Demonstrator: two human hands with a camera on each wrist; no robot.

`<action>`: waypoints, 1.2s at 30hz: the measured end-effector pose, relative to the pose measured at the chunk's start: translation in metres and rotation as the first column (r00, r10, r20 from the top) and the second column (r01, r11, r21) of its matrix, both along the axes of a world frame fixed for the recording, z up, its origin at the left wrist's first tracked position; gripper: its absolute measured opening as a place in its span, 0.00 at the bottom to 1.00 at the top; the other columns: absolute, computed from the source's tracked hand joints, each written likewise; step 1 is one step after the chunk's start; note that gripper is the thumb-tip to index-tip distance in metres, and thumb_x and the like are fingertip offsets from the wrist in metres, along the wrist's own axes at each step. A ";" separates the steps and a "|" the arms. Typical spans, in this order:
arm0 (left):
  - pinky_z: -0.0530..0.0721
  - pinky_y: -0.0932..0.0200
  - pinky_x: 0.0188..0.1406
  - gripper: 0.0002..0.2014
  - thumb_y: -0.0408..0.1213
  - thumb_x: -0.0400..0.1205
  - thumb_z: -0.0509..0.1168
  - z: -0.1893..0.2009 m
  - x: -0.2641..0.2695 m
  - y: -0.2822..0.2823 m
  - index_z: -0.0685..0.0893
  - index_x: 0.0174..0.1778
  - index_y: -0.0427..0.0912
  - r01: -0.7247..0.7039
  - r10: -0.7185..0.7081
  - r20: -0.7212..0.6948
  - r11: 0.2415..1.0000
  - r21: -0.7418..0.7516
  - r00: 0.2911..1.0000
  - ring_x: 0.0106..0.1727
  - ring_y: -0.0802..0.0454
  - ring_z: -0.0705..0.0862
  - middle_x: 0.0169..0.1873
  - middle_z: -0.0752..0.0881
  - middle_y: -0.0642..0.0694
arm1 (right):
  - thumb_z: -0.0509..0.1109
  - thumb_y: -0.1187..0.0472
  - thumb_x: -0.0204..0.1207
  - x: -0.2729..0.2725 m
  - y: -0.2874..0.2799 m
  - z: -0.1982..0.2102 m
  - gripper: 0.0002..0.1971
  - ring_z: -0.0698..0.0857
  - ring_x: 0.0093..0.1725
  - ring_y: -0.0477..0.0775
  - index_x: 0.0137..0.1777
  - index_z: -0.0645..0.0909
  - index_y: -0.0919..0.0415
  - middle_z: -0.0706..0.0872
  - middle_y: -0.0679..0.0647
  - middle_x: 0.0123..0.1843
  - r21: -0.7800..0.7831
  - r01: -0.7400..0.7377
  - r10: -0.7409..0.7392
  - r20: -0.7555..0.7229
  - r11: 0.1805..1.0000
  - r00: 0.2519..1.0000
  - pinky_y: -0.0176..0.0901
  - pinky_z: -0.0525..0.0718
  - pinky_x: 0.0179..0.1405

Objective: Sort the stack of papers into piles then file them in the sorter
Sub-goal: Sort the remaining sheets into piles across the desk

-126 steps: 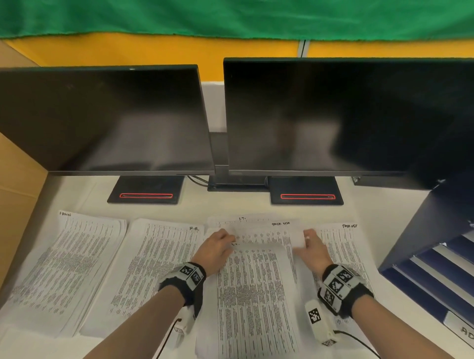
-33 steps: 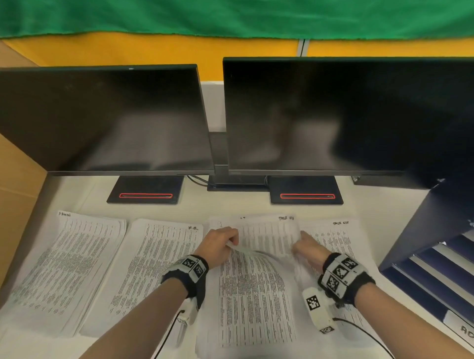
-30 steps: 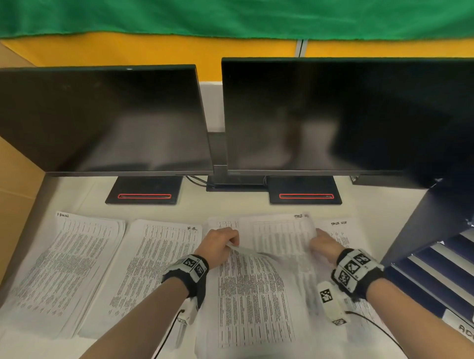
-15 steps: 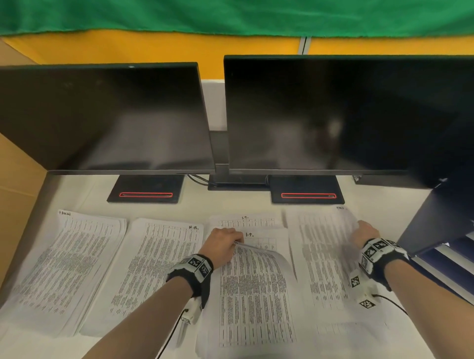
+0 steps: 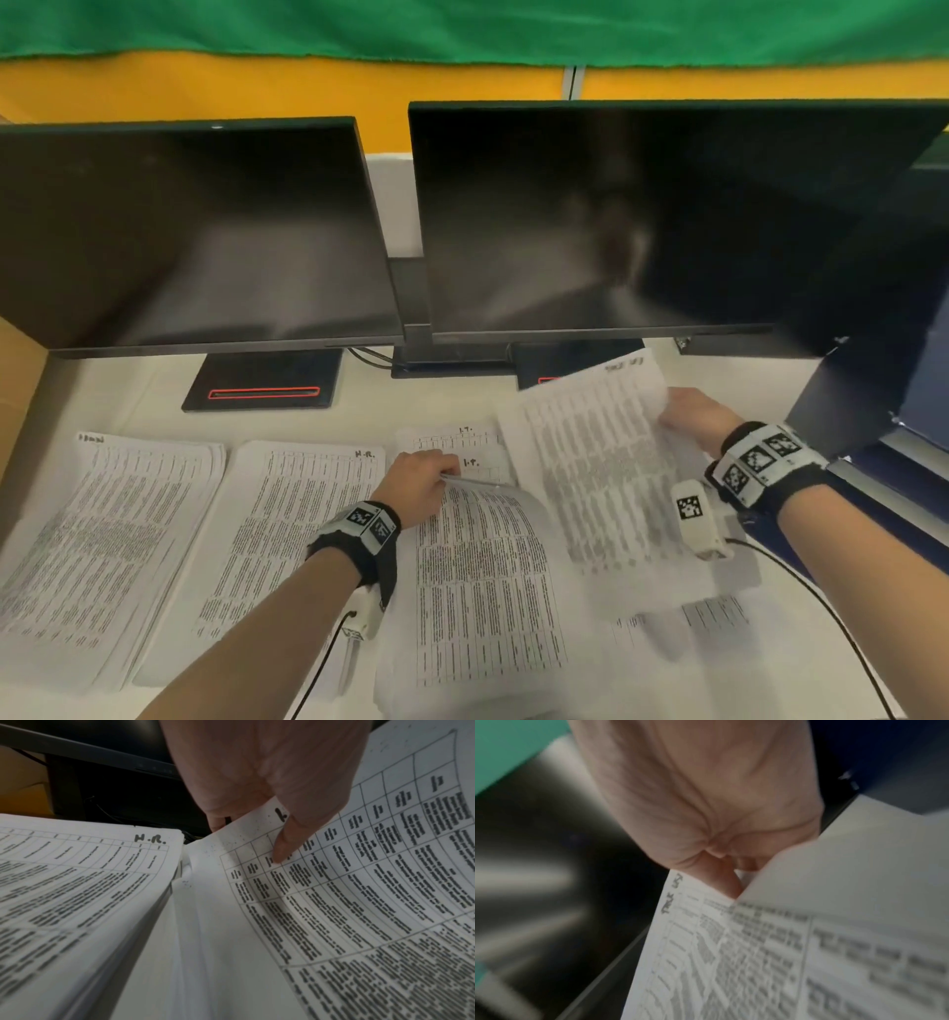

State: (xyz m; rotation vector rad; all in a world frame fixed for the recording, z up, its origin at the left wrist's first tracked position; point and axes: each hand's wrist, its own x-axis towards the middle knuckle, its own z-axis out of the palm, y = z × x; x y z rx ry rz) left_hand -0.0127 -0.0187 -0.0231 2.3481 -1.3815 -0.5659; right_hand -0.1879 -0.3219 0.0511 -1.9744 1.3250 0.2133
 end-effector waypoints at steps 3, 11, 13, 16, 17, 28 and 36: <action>0.85 0.56 0.46 0.09 0.25 0.76 0.61 0.003 -0.001 0.000 0.83 0.41 0.44 -0.020 0.019 -0.026 1.000 -0.006 0.999 0.41 0.50 0.83 0.39 0.86 0.47 | 0.52 0.71 0.82 -0.011 -0.020 0.007 0.18 0.76 0.68 0.68 0.66 0.73 0.80 0.77 0.71 0.68 -0.089 0.061 -0.068 -0.076 0.994 0.995 0.48 0.72 0.66; 0.86 0.55 0.46 0.10 0.26 0.74 0.61 0.008 0.000 0.002 0.82 0.38 0.45 -0.040 0.040 -0.065 0.999 0.007 0.997 0.41 0.51 0.84 0.38 0.86 0.49 | 0.57 0.70 0.82 -0.033 -0.024 -0.018 0.15 0.81 0.63 0.64 0.64 0.76 0.78 0.82 0.68 0.63 -0.095 -0.040 0.005 -0.344 0.995 0.939 0.44 0.73 0.51; 0.86 0.54 0.46 0.09 0.27 0.75 0.61 0.008 -0.001 0.002 0.82 0.39 0.46 -0.036 0.036 -0.064 0.999 0.012 0.997 0.42 0.51 0.84 0.38 0.86 0.48 | 0.55 0.68 0.83 -0.033 -0.021 -0.020 0.17 0.78 0.65 0.65 0.67 0.74 0.77 0.80 0.69 0.65 -0.089 -0.023 -0.005 -0.311 0.996 0.951 0.47 0.74 0.62; 0.86 0.53 0.48 0.09 0.27 0.76 0.61 0.009 -0.002 0.002 0.82 0.40 0.45 -0.036 0.037 -0.056 0.999 0.015 0.998 0.42 0.50 0.84 0.39 0.87 0.48 | 0.50 0.66 0.86 -0.038 -0.021 -0.031 0.19 0.74 0.73 0.62 0.73 0.69 0.74 0.74 0.66 0.75 -0.150 -0.038 -0.006 -0.282 0.988 0.960 0.44 0.69 0.71; 0.86 0.53 0.48 0.08 0.27 0.76 0.61 0.009 -0.002 0.001 0.83 0.40 0.44 -0.037 0.038 -0.059 0.999 0.010 0.998 0.42 0.50 0.84 0.39 0.87 0.48 | 0.49 0.65 0.86 -0.040 -0.018 -0.035 0.20 0.73 0.75 0.59 0.74 0.68 0.72 0.72 0.64 0.76 -0.171 -0.031 -0.014 -0.255 0.985 0.967 0.42 0.68 0.72; 0.85 0.55 0.46 0.08 0.27 0.76 0.60 0.012 -0.001 -0.001 0.83 0.40 0.43 -0.048 0.049 -0.047 0.999 0.009 0.998 0.41 0.50 0.84 0.38 0.87 0.48 | 0.59 0.63 0.80 -0.029 -0.007 -0.069 0.19 0.76 0.68 0.71 0.68 0.68 0.72 0.75 0.71 0.69 -0.214 0.262 -0.309 -0.224 0.941 0.924 0.58 0.74 0.66; 0.83 0.57 0.48 0.08 0.27 0.76 0.61 0.013 -0.004 -0.003 0.82 0.39 0.45 -0.044 0.045 -0.027 0.999 0.016 0.999 0.41 0.51 0.83 0.38 0.86 0.49 | 0.58 0.60 0.79 -0.038 0.002 -0.079 0.23 0.74 0.69 0.70 0.72 0.65 0.72 0.71 0.68 0.69 -0.229 0.211 -0.279 -0.327 0.950 0.903 0.60 0.75 0.68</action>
